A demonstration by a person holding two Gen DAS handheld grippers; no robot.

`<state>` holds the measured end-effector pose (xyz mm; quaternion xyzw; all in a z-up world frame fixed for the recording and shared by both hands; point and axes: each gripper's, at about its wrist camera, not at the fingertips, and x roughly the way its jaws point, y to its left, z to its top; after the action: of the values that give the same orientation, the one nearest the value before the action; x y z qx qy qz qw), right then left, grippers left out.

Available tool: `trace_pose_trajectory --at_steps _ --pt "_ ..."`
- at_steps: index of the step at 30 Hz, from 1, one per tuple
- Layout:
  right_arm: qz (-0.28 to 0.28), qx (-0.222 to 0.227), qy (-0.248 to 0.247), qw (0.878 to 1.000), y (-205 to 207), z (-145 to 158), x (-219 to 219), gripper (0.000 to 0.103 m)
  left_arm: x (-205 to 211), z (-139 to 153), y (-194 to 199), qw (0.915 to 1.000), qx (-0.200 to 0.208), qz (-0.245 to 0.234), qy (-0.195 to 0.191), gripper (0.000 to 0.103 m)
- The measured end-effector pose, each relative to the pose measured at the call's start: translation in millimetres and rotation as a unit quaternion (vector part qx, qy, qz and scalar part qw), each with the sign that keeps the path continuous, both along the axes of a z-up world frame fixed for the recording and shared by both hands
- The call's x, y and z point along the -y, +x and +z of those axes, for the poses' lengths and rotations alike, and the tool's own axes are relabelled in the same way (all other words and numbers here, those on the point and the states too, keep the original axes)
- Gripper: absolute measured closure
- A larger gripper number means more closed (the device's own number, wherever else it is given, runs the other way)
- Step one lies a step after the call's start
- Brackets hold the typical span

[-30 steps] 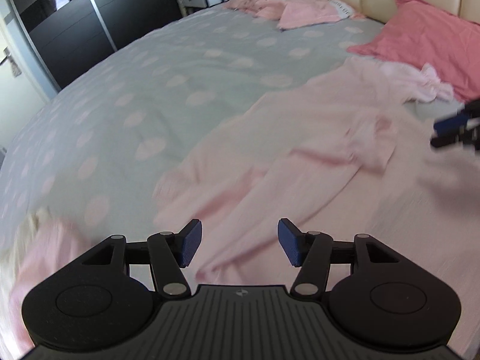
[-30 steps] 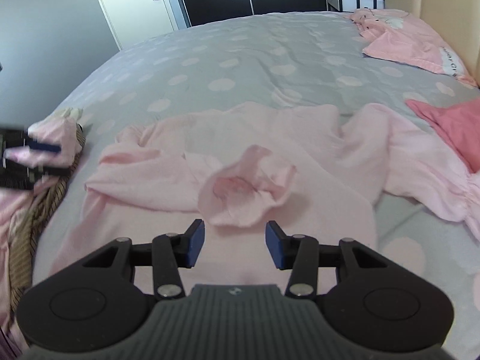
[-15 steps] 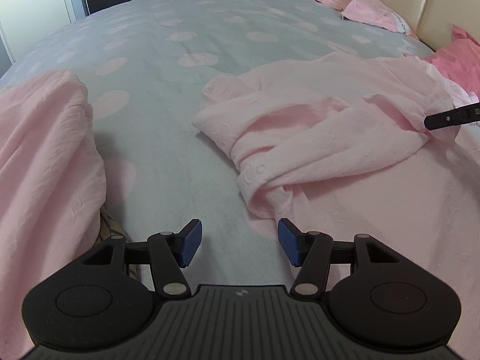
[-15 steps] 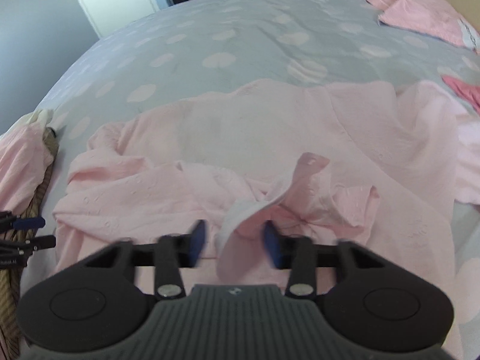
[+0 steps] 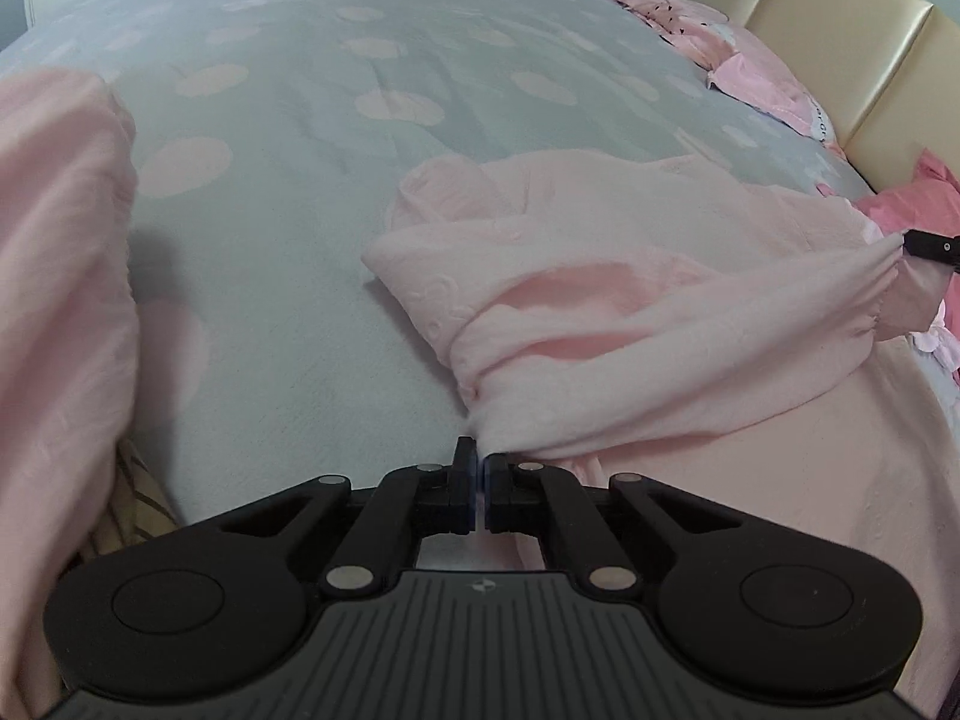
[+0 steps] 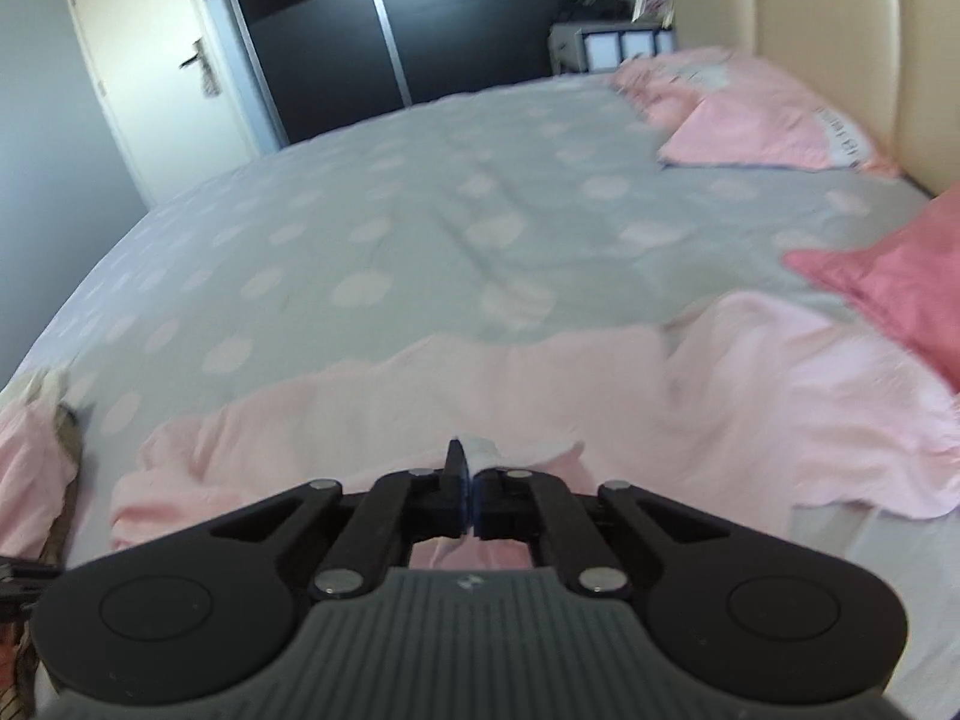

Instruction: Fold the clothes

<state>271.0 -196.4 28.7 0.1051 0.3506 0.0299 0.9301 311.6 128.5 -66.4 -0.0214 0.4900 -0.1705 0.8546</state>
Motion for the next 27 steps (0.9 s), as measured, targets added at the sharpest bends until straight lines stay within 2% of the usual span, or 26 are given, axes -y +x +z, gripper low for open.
trace_pose_trajectory --at_steps 4,9,11,15,19,22,24,25,27 --pt "0.010 0.016 -0.001 1.000 0.1 3.8 2.4 0.101 -1.4 18.7 -7.0 0.9998 0.014 0.003 0.016 0.103" --pt "0.032 0.052 0.012 0.998 -10.2 19.8 -1.6 0.101 0.3 30.5 -16.9 0.9991 -0.002 -0.015 0.039 0.103" --pt "0.035 0.035 0.014 0.999 -13.7 24.1 1.7 0.101 3.5 28.1 -22.5 0.9983 -0.005 -0.033 0.048 0.103" --pt "0.047 -0.061 0.014 0.997 -18.8 4.1 9.7 0.101 9.1 13.8 -29.5 0.9960 -0.010 -0.056 0.069 0.103" --pt "0.087 -0.176 0.001 0.981 -25.7 -38.0 8.4 0.101 9.3 2.4 -29.3 0.9950 -0.015 -0.063 0.076 0.102" --pt "0.107 -0.215 -0.005 0.971 -33.3 -55.5 8.4 0.094 8.0 0.8 -26.6 0.9942 -0.027 -0.073 0.074 0.101" --pt "0.111 -0.218 -0.009 0.970 -36.6 -52.5 13.5 0.086 2.8 7.1 -24.9 0.9945 -0.031 -0.072 0.069 0.089" --pt "0.104 -0.208 -0.006 0.972 -37.9 -46.4 18.8 0.075 -0.9 11.1 -23.8 0.9950 -0.033 -0.070 0.062 0.084" --pt "0.089 -0.183 0.005 0.979 -41.6 -32.3 30.9 0.067 -11.2 20.0 -21.8 0.9968 -0.031 -0.060 0.043 0.065"
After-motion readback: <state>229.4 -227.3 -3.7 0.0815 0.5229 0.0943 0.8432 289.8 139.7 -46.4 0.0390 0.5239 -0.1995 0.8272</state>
